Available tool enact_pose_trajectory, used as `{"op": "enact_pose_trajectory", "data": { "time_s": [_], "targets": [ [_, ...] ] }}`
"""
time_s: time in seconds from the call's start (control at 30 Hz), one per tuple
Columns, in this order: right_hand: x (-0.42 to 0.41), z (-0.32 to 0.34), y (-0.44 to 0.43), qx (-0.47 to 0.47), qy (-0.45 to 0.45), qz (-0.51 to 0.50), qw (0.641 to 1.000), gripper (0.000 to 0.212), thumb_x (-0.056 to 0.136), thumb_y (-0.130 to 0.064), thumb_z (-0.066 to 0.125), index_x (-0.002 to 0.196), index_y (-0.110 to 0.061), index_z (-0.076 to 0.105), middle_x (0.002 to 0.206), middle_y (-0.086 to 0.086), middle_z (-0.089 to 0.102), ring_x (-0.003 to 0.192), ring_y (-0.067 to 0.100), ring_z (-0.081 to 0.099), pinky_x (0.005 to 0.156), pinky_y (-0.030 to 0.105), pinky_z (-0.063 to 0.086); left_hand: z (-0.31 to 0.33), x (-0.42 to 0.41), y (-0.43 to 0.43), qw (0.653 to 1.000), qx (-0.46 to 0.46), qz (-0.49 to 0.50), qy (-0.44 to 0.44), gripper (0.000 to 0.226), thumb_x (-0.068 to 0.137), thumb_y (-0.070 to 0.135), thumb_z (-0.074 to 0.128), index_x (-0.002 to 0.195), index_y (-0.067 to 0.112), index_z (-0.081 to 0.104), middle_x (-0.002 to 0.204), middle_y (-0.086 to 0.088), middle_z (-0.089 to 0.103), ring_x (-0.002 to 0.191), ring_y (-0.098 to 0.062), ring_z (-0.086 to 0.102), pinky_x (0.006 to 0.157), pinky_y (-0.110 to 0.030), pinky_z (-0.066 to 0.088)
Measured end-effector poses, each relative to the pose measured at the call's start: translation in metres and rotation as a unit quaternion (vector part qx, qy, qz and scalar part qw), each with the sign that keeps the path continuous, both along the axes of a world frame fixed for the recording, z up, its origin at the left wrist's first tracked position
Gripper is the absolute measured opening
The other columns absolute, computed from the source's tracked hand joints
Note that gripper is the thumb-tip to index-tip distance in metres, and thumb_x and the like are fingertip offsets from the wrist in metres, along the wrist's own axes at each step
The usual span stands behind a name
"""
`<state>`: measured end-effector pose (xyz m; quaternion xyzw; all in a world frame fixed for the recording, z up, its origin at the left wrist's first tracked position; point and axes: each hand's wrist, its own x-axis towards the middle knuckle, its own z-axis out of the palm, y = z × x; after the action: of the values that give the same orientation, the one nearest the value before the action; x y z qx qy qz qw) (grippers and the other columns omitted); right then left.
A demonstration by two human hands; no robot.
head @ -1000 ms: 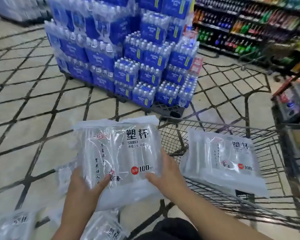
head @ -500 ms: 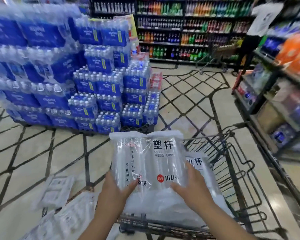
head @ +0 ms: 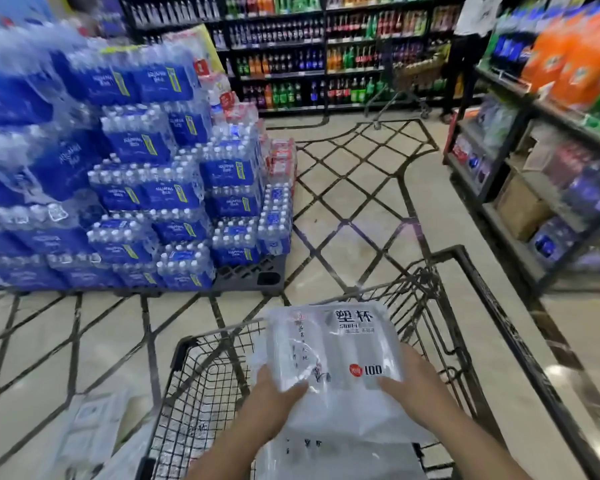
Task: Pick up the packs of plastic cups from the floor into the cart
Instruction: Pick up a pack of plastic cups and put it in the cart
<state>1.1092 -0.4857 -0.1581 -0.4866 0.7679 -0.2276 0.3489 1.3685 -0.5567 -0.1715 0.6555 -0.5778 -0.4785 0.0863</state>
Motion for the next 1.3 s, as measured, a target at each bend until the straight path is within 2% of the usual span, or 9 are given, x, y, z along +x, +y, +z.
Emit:
{"op": "enact_pose_trajectory", "data": {
  "time_s": [0.1,0.27,0.4,0.47,0.8,0.97,1.07,1.17,1.3],
  "targets": [
    [-0.010,-0.010,0.002,-0.012,0.009,-0.007,1.000,0.094,0.086,-0.032,0.071,0.148,-0.062,0.006,0.144,-0.017,0.045,0.123,0.021,0.049,0.102,0.048,0.044,-0.007,-0.012,0.002,0.999,-0.001,-0.040,-0.029,0.103,0.075,0.079,0.055,0.154,0.025,0.017,0.147,-0.002,0.050,0.125,-0.025,0.055,0.103,-0.040,0.045],
    [-0.038,-0.043,-0.003,0.060,0.040,-0.072,0.995,0.066,0.074,-0.056,0.054,0.137,-0.049,0.034,0.112,0.002,0.059,0.097,0.024,0.056,0.081,0.042,0.052,-0.004,-0.040,-0.007,0.993,-0.001,-0.106,-0.055,0.103,0.074,0.082,0.054,0.152,0.024,0.020,0.149,0.000,0.048,0.127,-0.023,0.053,0.103,-0.040,0.045],
    [-0.031,-0.044,-0.005,0.068,0.085,-0.074,0.991,0.064,0.088,-0.047,0.060,0.146,-0.031,0.039,0.139,0.009,0.043,0.125,0.029,0.044,0.103,0.044,0.044,-0.006,-0.044,-0.002,0.992,0.010,-0.107,-0.067,0.097,0.086,0.068,0.056,0.155,0.017,0.010,0.155,-0.007,0.038,0.135,-0.025,0.045,0.096,-0.029,0.038],
    [-0.024,-0.044,-0.005,0.062,0.095,-0.069,0.991,0.063,0.092,-0.043,0.060,0.149,-0.031,0.037,0.148,0.006,0.034,0.133,0.030,0.037,0.107,0.042,0.040,-0.009,-0.041,0.000,0.993,-0.001,-0.098,-0.066,0.099,0.086,0.068,0.057,0.156,0.018,0.008,0.157,-0.007,0.034,0.137,-0.025,0.042,0.102,-0.031,0.037],
    [-0.036,-0.050,-0.007,0.080,0.034,-0.080,0.993,0.058,0.085,-0.038,0.073,0.138,-0.024,0.054,0.144,0.012,0.046,0.132,0.027,0.040,0.108,0.043,0.032,0.000,-0.021,0.013,0.996,0.001,-0.094,-0.007,0.100,0.084,0.064,0.063,0.158,0.031,0.005,0.160,-0.001,0.028,0.139,-0.020,0.041,0.111,-0.035,0.036],
    [-0.024,-0.051,-0.014,0.086,0.111,-0.088,0.986,0.089,0.060,-0.068,0.056,0.135,-0.021,0.056,0.134,0.018,0.055,0.126,0.035,0.046,0.108,0.047,0.033,0.006,-0.002,0.019,0.950,-0.137,-0.191,-0.207,0.091,0.089,0.072,0.044,0.157,0.026,0.005,0.154,-0.008,0.033,0.133,-0.029,0.040,0.105,-0.046,0.039],
    [-0.012,-0.039,-0.024,0.068,0.180,-0.031,0.981,0.082,0.062,-0.057,0.057,0.132,-0.016,0.059,0.118,0.019,0.062,0.107,0.036,0.059,0.095,0.044,0.046,0.004,0.014,0.022,0.933,-0.175,-0.199,-0.244,0.087,0.090,0.070,0.042,0.155,0.025,0.008,0.152,-0.010,0.034,0.133,-0.033,0.037,0.105,-0.052,0.037],
    [0.010,-0.031,-0.047,0.100,0.210,0.070,0.970,0.073,0.076,-0.037,0.072,0.139,-0.006,0.051,0.126,0.020,0.060,0.113,0.036,0.058,0.095,0.044,0.046,-0.001,0.045,0.032,0.938,-0.165,-0.174,-0.251,0.085,0.090,0.067,0.047,0.155,0.026,0.008,0.156,-0.010,0.028,0.139,-0.035,0.029,0.110,-0.055,0.030],
    [0.073,-0.024,-0.074,0.079,0.256,0.164,0.950,0.064,0.077,-0.015,0.079,0.133,0.002,0.055,0.117,0.025,0.063,0.105,0.041,0.061,0.090,0.047,0.048,-0.013,0.118,0.060,0.946,-0.140,-0.103,-0.274,0.086,0.089,0.062,0.052,0.154,0.027,0.009,0.160,-0.011,0.020,0.144,-0.037,0.022,0.114,-0.057,0.024]
  ]
}}
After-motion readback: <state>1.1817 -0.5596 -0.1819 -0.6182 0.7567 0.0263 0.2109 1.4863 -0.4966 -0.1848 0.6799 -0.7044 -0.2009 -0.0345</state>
